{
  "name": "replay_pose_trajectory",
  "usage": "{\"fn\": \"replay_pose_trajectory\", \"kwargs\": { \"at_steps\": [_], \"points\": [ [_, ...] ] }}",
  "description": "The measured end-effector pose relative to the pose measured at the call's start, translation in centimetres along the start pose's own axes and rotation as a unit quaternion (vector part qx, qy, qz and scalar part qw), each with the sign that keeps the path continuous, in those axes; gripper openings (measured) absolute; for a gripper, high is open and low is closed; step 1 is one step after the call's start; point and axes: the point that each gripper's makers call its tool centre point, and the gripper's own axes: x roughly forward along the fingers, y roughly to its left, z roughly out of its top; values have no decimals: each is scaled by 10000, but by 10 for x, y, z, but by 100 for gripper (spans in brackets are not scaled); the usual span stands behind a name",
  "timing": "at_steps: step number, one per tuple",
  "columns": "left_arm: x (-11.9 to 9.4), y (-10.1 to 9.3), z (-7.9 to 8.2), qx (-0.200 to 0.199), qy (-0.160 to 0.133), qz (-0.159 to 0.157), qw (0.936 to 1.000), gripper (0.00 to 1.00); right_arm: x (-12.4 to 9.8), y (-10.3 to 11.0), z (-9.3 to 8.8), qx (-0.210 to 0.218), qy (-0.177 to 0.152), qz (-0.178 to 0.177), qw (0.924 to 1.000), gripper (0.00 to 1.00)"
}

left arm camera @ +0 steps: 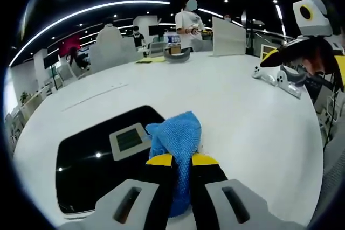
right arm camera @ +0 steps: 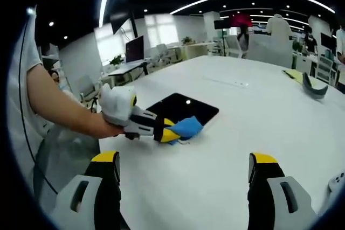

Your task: Wipe the mirror surface with the cleaning cloth until all visible marks leave the cleaned area.

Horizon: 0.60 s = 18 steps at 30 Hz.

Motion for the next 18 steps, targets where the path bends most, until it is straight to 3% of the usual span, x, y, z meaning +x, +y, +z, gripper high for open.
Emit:
{"fn": "replay_pose_trajectory", "kwargs": {
  "at_steps": [9,15,18],
  "points": [
    [0,0,0,110,16,11,9999,7,0,0,0,23,-17,-3,10000,100],
    [1,2,0,-114,69,-99,9999,7,0,-1,3,83,-102,-17,9999,100],
    [1,1,1,49,106,-118,9999,7,-1,-2,3,115,-124,-44,9998,100]
  ]
}}
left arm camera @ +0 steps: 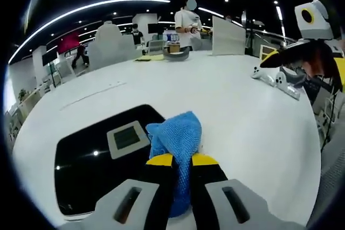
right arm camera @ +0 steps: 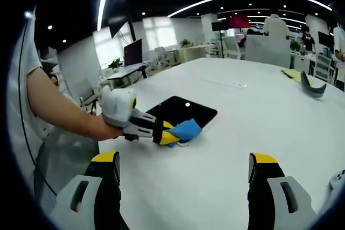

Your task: Wipe the mirror surface with the cleaning cloth until all visible marks leave the cleaned area.

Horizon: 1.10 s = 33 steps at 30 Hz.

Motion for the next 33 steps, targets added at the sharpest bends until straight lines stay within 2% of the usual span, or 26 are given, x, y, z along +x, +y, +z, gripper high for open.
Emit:
{"fn": "replay_pose_trajectory", "kwargs": {
  "at_steps": [7,12,33],
  "points": [
    [3,3,2,-122,65,-28,9999,7,-1,-1,-6,68,30,-35,10000,100],
    [6,6,4,-139,58,-36,9999,7,-1,-1,-5,112,-13,-31,9999,100],
    [32,33,19,-130,-86,-23,9999,7,2,-10,-12,170,118,-157,9997,100]
  ]
}}
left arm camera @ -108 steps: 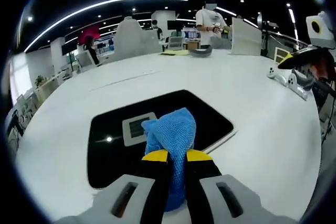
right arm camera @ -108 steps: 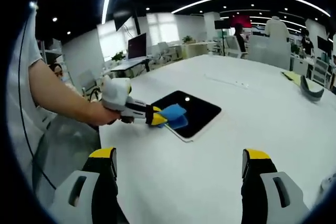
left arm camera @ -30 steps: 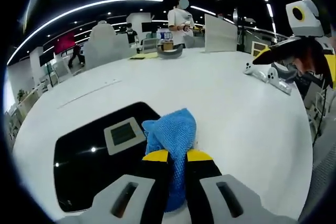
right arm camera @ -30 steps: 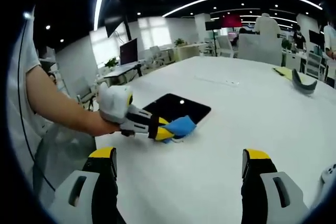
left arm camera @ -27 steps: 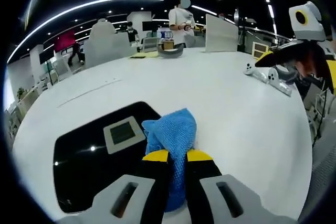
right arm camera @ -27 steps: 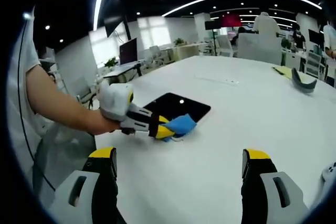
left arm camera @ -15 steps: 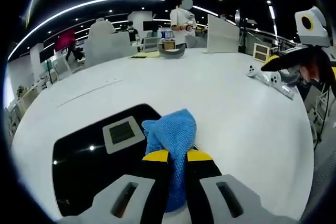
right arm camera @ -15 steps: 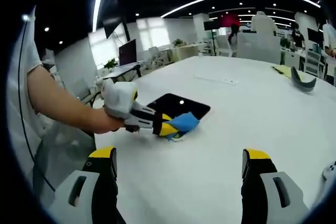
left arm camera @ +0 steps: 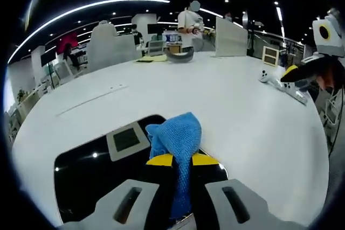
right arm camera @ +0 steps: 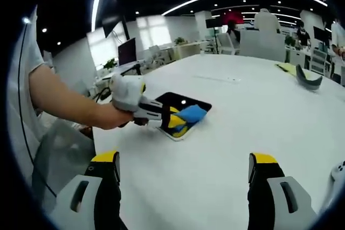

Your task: Wipe the mirror surface with the cleaning cloth until all visible marks leave the cleaned area.

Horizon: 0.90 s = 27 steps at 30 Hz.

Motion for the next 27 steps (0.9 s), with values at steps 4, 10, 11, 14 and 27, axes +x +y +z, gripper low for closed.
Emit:
{"fn": "replay_pose_trajectory", "kwargs": {
  "at_steps": [4,10,11,14,27],
  "points": [
    [4,5,3,-6,-47,-3,10000,7,4,-1,-1,14,34,-6,10000,100],
    [10,12,7,22,-82,-20,10000,7,12,3,0,-39,98,56,9999,100],
    [11,13,7,22,-91,-16,10000,7,12,3,1,-44,93,66,9999,100],
    [14,16,10,-3,-129,8,9999,7,14,3,3,-60,93,77,9999,100],
    [24,29,16,-2,-224,36,9997,7,18,2,-1,-78,229,94,9997,100]
  ]
}}
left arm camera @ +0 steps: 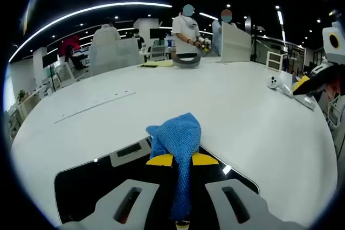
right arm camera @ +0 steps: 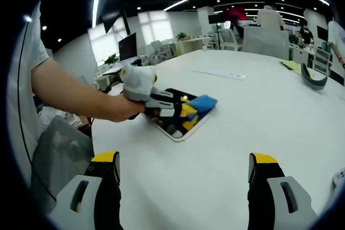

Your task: Wipe the mirror surface with the cleaning cloth until all visible marks leave the cleaned area.

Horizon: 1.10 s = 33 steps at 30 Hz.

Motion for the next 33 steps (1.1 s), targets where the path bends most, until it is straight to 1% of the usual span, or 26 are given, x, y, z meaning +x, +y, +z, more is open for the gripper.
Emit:
{"fn": "replay_pose_trajectory", "kwargs": {
  "at_steps": [12,18,26,33],
  "points": [
    [10,12,5,-54,-113,64,9999,7,2,-4,-2,54,51,-34,10000,100],
    [12,15,7,-66,-147,95,9998,7,3,-5,-4,52,97,-55,9999,100],
    [13,18,7,-146,-178,133,9996,7,5,-4,-2,72,75,-48,9999,100],
    [14,18,7,-131,-178,154,9996,7,6,-4,-2,60,73,-49,9999,100]
  ]
}}
